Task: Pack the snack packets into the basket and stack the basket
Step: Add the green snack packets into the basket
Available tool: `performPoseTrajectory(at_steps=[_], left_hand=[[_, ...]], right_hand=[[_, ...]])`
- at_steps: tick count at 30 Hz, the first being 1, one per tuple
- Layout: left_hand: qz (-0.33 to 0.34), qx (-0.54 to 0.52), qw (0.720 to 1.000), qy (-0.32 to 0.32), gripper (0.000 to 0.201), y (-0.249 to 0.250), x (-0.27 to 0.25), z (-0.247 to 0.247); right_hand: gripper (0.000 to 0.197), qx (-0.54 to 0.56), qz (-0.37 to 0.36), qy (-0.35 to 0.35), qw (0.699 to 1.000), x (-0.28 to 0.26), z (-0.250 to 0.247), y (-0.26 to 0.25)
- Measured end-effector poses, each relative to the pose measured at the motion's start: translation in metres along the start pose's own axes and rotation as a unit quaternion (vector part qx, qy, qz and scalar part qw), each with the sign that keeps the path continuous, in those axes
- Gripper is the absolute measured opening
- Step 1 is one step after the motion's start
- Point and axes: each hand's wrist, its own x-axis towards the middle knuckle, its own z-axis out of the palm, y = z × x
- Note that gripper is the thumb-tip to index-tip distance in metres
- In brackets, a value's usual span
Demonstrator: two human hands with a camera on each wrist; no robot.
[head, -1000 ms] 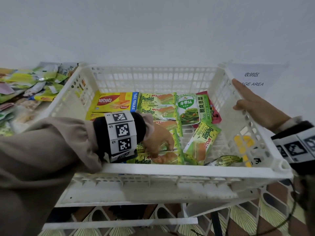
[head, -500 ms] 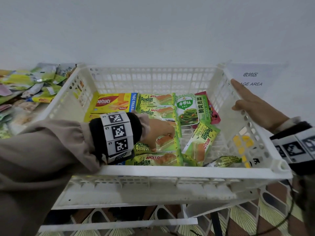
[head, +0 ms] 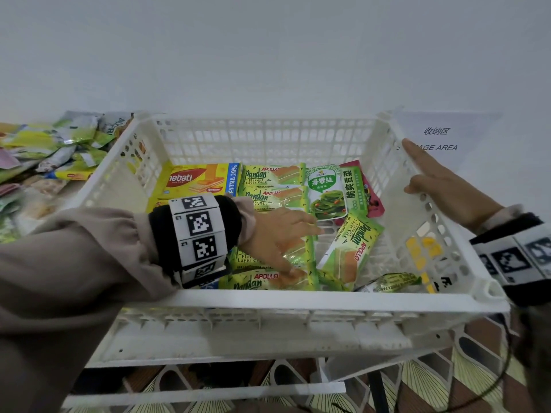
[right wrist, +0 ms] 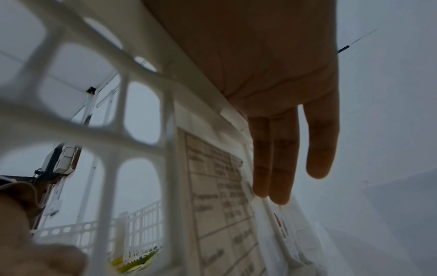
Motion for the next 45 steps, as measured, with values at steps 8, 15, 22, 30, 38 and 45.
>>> performPoseTrajectory(at_steps=[8, 15, 22, 30, 38, 45], left_hand=[[-0.052, 0.169, 0.983, -0.042, 0.056, 0.013, -0.001, 0.022], [-0.037, 0.173, 0.980, -0.095, 0.054, 0.009, 0.002, 0.028], [-0.023, 0.177, 0.977, -0.119, 0.063, 0.013, 0.000, 0.020], [-0.032, 0.180, 0.979, -0.088, 0.066, 0.012, 0.005, 0.020], [-0.042, 0.230, 0.972, 0.036, 0.044, 0.014, 0.006, 0.021], [-0.029, 0.088, 0.996, -0.008, 0.065, 0.027, 0.046, -0.037]], right_hand=[[0.077, 0.005, -0.002, -0.001, 1.000, -0.002, 0.000, -0.002], [0.073, -0.009, -0.007, -0.006, 1.000, -0.001, -0.001, -0.002], [0.071, -0.012, -0.009, -0.012, 1.000, 0.000, -0.001, -0.001], [0.074, -0.005, -0.008, -0.013, 1.000, -0.001, -0.001, -0.001], [0.076, -0.001, -0.006, -0.011, 1.000, -0.002, -0.001, -0.004], [0.071, -0.005, -0.007, -0.008, 1.000, -0.001, -0.001, -0.002]])
